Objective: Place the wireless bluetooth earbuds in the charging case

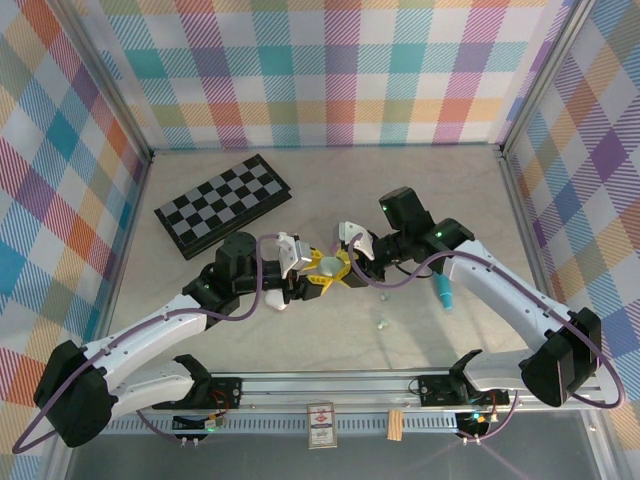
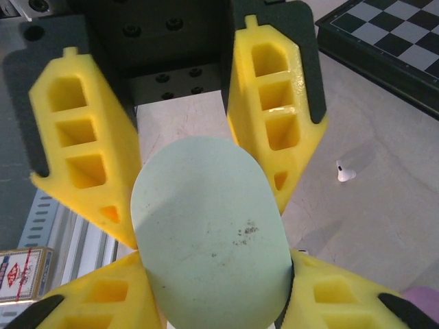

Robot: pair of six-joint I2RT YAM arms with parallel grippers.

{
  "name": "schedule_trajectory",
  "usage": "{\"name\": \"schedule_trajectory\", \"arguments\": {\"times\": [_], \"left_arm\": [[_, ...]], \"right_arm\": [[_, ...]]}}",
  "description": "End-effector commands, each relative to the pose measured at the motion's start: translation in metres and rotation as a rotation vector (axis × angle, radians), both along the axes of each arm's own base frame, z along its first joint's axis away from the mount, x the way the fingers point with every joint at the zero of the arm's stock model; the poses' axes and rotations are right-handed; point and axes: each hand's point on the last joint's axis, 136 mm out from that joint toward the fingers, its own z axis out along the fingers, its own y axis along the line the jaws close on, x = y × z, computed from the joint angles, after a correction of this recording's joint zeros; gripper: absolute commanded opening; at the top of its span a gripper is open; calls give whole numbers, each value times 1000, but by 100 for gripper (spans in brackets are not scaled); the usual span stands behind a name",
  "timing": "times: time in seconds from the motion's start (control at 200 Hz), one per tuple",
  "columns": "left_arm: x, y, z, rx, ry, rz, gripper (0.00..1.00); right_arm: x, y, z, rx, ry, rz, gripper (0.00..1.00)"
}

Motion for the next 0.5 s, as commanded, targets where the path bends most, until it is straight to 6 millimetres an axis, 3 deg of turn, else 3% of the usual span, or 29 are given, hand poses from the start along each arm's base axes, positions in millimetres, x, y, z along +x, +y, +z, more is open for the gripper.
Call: {"name": "schedule_trajectory", "arguments": {"times": [0.0,0.235,0.34,0.495], "left_arm": [[-13,-10,28,-55,-67,-80,41],[-14,-11,27,-51,-67,-87,33],[-13,-10,26,-61,-72,-79,33],[-13,-7,22,-69,-82,-59,33]], "right_arm": [[0,5,4,19,-17,32,33],[0,4,7,26,-26,32,35],[0,4,8,35,-51,28,47],[3,-3,12,45,-55,-9,54]]}}
